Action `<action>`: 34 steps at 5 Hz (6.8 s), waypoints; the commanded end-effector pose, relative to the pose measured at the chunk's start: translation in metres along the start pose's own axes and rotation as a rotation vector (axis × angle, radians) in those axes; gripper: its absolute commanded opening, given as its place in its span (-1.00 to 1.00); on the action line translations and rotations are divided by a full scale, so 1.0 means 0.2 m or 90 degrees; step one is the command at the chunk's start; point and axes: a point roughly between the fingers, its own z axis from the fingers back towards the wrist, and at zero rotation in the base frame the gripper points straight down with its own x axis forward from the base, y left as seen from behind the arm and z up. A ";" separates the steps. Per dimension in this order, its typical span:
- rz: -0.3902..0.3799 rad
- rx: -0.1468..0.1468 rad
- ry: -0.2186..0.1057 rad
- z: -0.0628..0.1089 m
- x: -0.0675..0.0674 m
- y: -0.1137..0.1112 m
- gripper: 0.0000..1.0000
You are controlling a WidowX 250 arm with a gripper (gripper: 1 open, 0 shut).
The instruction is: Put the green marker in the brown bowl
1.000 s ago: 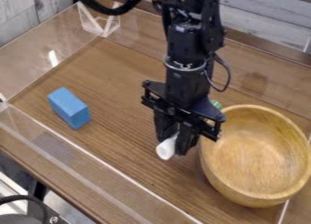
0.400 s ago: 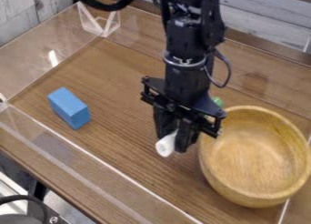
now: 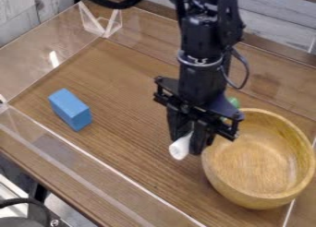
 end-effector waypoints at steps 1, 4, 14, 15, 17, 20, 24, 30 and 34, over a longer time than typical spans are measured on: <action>-0.003 0.000 -0.052 0.11 0.04 -0.04 -1.00; 0.017 -0.002 -0.091 0.13 0.07 -0.18 -1.00; 0.048 -0.022 -0.164 0.15 0.07 -0.26 -1.00; 0.047 -0.024 -0.168 0.16 0.07 -0.27 -1.00; 0.051 -0.026 -0.168 0.14 0.08 -0.30 -1.00; 0.058 -0.030 -0.166 0.09 0.10 -0.32 -1.00; 0.060 -0.039 -0.162 0.05 0.11 -0.34 -1.00; 0.060 -0.052 -0.169 -0.06 0.16 -0.36 -1.00; 0.056 -0.057 -0.173 -0.12 0.19 -0.34 -1.00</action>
